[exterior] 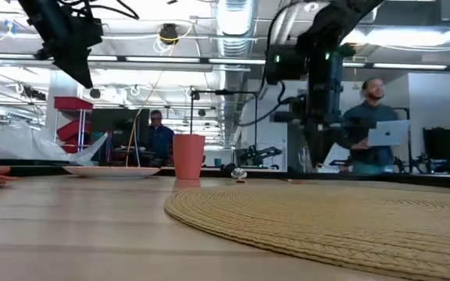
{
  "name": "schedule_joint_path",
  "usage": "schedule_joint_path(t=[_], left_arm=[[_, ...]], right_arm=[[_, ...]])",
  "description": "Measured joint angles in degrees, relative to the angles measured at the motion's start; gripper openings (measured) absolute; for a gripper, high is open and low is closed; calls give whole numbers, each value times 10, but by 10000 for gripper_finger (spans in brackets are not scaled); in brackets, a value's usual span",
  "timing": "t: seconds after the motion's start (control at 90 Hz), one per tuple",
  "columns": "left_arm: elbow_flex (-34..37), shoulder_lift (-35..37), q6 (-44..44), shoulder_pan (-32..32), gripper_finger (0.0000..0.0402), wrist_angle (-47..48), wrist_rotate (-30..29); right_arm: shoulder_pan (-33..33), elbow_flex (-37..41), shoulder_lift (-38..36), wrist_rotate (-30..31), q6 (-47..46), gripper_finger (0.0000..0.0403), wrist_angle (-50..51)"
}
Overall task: Set table place
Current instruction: Put the orange fork on the orange table napkin
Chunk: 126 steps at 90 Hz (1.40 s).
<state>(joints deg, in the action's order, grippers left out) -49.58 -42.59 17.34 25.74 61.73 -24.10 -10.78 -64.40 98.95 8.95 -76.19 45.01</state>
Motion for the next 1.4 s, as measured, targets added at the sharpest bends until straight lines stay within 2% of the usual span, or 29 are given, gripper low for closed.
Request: schedule_joint_path(t=[0.167, 0.311, 0.456, 0.656, 0.911, 1.067, 1.2, 1.4], left_arm=[[0, 9, 52, 0, 0, 54, 9], [0, 27, 104, 0, 0, 76, 9], [0, 62, 164, 0, 0, 82, 11], [0, 129, 161, 0, 0, 79, 53], [0, 213, 191, 0, 0, 84, 83], [0, 240, 200, 0, 0, 90, 96], [0, 240, 194, 0, 0, 121, 104], [0, 238, 185, 0, 0, 147, 104]], right_arm=[[82, 0, -1, 0, -53, 0, -42], [167, 0, -2, 5, -84, 0, -149], [224, -1, -2, 39, -93, 0, -248], [245, -1, 2, 61, -60, 0, -310], [222, -9, 92, 32, -30, 0, -563], [211, -96, 162, 20, -28, 0, -550], [204, -218, 240, -22, -3, 0, -501], [206, -421, 355, -62, 25, 0, -375]])
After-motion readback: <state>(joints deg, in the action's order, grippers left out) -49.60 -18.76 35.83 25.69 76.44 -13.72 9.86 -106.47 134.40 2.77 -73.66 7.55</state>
